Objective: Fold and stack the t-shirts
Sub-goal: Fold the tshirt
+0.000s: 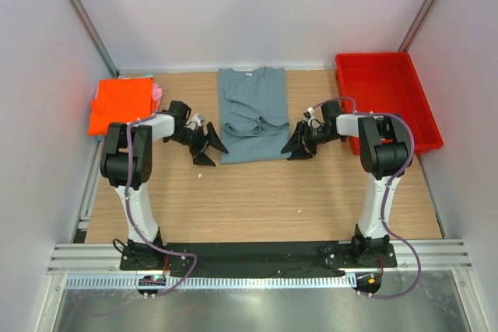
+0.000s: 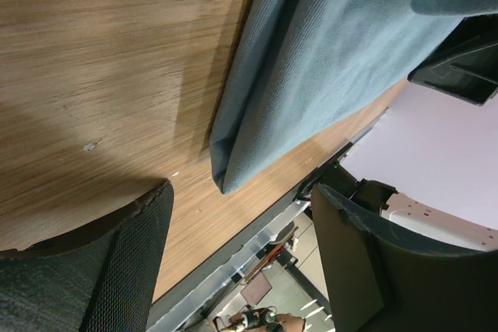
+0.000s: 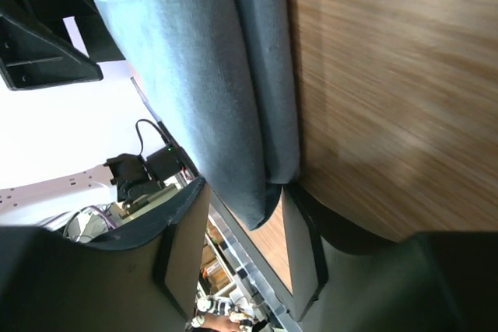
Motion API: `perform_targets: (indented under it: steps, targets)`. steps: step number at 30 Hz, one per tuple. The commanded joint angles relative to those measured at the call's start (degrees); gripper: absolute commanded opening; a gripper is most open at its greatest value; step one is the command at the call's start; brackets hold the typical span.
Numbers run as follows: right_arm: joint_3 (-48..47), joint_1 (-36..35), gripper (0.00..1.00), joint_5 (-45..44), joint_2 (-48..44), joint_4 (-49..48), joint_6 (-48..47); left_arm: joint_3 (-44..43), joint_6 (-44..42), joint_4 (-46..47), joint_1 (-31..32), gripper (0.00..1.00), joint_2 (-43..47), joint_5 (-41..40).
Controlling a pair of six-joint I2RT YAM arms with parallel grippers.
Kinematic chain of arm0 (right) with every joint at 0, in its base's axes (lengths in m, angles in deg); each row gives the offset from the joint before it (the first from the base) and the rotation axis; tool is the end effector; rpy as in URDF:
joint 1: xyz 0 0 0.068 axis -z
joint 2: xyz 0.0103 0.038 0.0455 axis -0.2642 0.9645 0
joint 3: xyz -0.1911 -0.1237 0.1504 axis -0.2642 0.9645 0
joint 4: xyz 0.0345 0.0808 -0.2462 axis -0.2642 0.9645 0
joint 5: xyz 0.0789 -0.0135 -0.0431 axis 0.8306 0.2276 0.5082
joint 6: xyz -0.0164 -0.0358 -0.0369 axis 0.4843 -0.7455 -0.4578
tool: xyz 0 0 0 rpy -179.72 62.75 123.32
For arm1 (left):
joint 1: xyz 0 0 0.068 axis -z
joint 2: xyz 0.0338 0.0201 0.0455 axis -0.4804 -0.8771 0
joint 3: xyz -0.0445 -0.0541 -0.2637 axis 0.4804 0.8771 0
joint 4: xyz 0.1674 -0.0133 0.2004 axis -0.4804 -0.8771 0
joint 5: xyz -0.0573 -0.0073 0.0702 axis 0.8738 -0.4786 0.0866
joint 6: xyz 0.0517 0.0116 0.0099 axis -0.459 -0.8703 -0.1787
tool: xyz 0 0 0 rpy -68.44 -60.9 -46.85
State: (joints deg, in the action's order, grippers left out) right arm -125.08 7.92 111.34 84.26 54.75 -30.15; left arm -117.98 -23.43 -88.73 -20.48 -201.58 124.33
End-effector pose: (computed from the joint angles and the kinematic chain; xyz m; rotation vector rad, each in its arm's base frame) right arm 0.3706 0.0770 0.1026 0.2191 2.7749 1.4552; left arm 0.3597 -0.0775 0.1271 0.5065 -2.7712 1.1906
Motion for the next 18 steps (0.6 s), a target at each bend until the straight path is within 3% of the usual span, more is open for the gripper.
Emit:
perform_targets:
  steps: [1,6,12,18]
  targets:
    - [0.6,-0.5,0.50,-4.3,1.9,2.2,-2.2,1.4,-1.2,3.0,0.5,0.74,-2.8,-5.5]
    - [1.7,-0.4,0.54,-3.6,-0.3,3.7,-3.0,1.7,-1.3,2.5,1.1,0.72,-3.1,-5.9]
    - [3.4,-0.5,0.54,-3.4,-0.8,3.2,-3.2,1.3,-0.4,4.7,1.6,0.49,-4.5,-5.4]
    - [3.8,-0.4,0.54,-4.8,0.3,3.1,-4.0,-0.1,-0.8,4.4,2.2,0.40,-6.2,-5.4]
